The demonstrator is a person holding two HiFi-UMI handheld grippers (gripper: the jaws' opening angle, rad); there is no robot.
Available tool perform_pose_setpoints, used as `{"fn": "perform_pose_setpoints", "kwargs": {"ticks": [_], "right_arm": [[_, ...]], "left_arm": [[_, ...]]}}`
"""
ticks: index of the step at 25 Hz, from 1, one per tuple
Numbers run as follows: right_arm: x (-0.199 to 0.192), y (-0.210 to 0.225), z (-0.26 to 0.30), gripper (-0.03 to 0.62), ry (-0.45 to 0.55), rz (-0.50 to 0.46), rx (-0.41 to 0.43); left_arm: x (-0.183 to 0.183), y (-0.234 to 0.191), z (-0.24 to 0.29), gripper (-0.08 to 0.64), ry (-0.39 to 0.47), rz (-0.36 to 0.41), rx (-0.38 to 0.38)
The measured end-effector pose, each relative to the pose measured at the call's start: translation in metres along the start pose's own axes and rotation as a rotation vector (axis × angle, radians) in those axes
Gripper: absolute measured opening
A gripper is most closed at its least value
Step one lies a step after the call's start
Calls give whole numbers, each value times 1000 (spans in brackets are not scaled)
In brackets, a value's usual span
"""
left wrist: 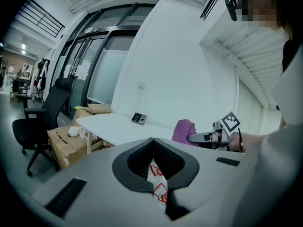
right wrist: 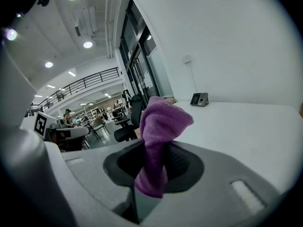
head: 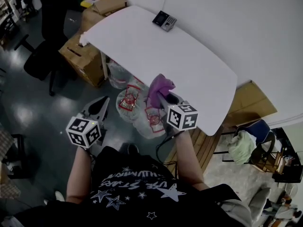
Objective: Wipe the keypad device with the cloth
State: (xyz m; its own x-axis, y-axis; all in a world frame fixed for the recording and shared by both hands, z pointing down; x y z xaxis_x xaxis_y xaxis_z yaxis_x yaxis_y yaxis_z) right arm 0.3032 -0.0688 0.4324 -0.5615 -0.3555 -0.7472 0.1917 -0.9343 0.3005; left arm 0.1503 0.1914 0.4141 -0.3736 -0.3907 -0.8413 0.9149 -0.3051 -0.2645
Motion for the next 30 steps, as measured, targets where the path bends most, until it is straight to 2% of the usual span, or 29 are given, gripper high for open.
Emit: {"fn": "perform_pose_setpoints", "kwargs": {"ticks": [6, 11, 19, 30], "right_arm": [[3, 3, 11, 95, -18, 15, -11], [16, 8, 25, 95, -19, 40, -63], [45, -3, 64, 95, 9, 107, -179], [107, -37, 136, 95, 59, 215, -332]], "left_arm": [[13, -17, 15, 6, 1, -1, -18], [23, -46, 37, 6, -19, -2, -68], [55, -121, 71, 6, -55, 36, -178], [120, -234, 117, 6, -112, 125, -349]]}}
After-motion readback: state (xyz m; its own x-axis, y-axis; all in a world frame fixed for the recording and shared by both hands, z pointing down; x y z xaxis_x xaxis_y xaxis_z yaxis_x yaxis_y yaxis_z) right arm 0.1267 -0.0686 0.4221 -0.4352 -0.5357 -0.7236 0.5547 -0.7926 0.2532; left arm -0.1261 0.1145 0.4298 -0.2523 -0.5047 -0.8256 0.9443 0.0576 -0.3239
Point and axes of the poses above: the fingertips, and each gripper's own axes: z forward along the fingers, y to its right, x out of its top, the point moved 8 cm from there along -z, backward along the fingers, and after that the axes turned 13 degrees about -y, right-handed, at the moved point
